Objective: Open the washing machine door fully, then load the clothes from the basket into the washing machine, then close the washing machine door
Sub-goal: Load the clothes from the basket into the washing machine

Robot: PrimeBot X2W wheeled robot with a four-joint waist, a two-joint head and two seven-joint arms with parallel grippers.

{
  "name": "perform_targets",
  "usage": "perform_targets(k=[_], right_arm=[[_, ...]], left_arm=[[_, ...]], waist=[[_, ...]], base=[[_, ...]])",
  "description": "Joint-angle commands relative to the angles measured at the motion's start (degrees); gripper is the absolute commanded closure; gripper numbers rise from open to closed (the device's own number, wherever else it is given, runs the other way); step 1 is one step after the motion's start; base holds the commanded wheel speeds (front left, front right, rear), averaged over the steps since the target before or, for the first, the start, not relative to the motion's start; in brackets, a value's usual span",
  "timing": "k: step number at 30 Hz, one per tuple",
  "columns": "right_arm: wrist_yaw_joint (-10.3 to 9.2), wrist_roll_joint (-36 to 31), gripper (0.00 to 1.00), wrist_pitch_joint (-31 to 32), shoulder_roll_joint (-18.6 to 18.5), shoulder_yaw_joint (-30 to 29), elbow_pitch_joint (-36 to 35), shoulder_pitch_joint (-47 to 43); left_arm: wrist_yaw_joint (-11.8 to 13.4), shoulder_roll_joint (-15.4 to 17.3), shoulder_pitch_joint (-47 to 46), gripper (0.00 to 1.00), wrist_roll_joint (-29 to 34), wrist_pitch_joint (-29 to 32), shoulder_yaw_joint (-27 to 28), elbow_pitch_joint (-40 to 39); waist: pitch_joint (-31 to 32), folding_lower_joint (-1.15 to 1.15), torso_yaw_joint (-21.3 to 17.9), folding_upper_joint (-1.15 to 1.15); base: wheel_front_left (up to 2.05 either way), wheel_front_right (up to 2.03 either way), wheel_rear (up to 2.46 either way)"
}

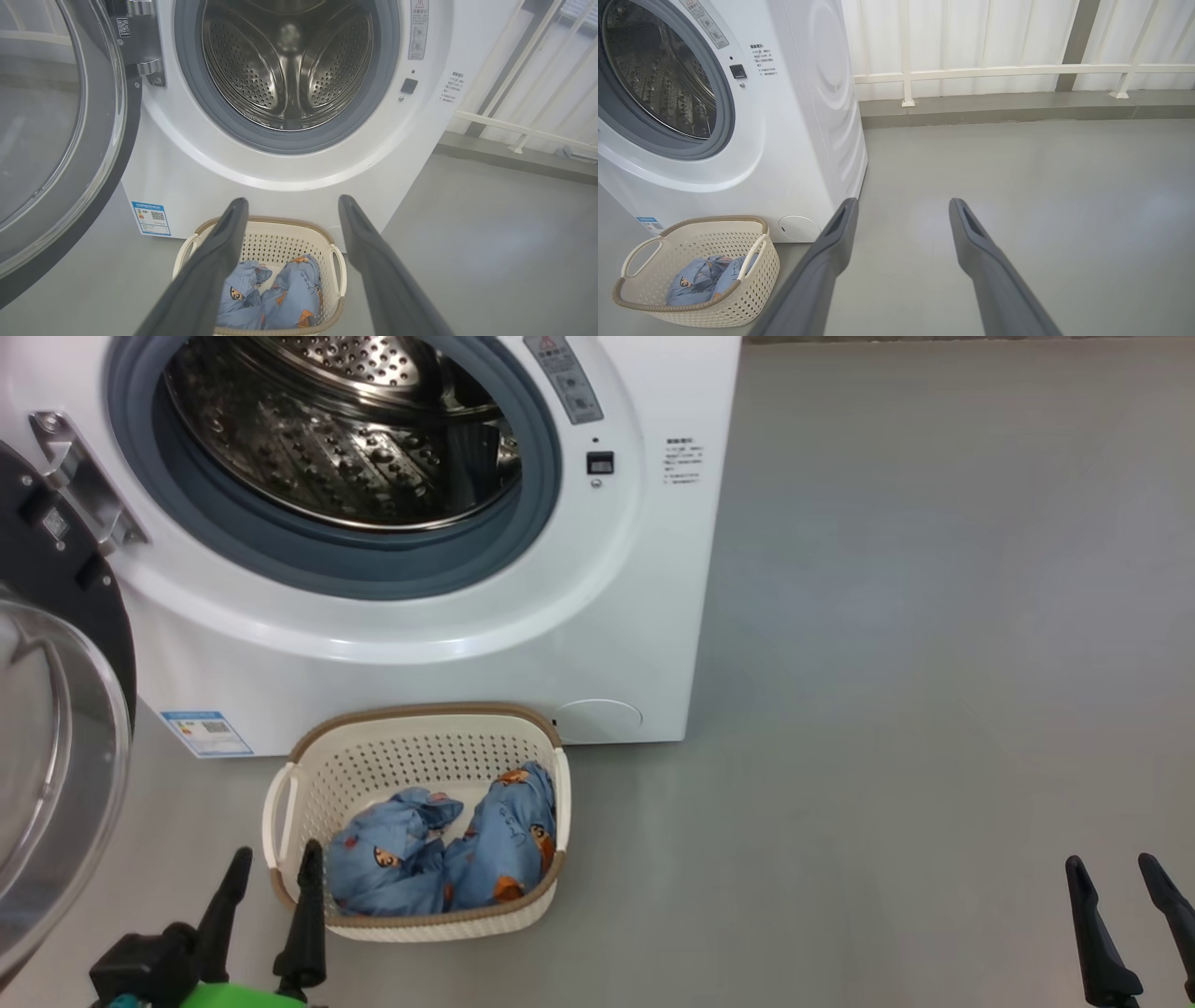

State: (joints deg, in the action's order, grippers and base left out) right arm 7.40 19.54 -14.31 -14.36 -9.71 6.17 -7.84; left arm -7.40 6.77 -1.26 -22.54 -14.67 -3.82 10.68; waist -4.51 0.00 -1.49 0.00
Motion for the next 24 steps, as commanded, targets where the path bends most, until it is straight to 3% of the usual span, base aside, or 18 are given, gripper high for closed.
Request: perform_targets(k=[1,11,24], right_arm=[[0.09,-0.48,0.00,-0.69,-1.27,1.12,-1.32,1.94],[0.09,-0.31,0.00,-0.69,-0.98,1.08,-1.38,2.75],[0.09,-0.37,0.00,-0.69,-0.12,1.69,-1.47,3.24]], left_arm=[[-0.09,1.53,-2.67,0.00,-0.16,-0.33,1.68,-1.17],[-0.09,1.78,-4.32,0.00,2.37,-0.33,1.04,-1.19],[-0.09,-0.03,-3.79,0.00,5.51,-0.33,-0.15,0.73]], waist=[[-0.21,0.00,-0.04,0.00],[-1.53,0.00,-0.30,0.00],[-2.36,0.00,-0.27,0.00]], base=[[0.97,-1.97,1.00],[0.94,-1.69,0.75],[0.23,-0.23,0.01]])
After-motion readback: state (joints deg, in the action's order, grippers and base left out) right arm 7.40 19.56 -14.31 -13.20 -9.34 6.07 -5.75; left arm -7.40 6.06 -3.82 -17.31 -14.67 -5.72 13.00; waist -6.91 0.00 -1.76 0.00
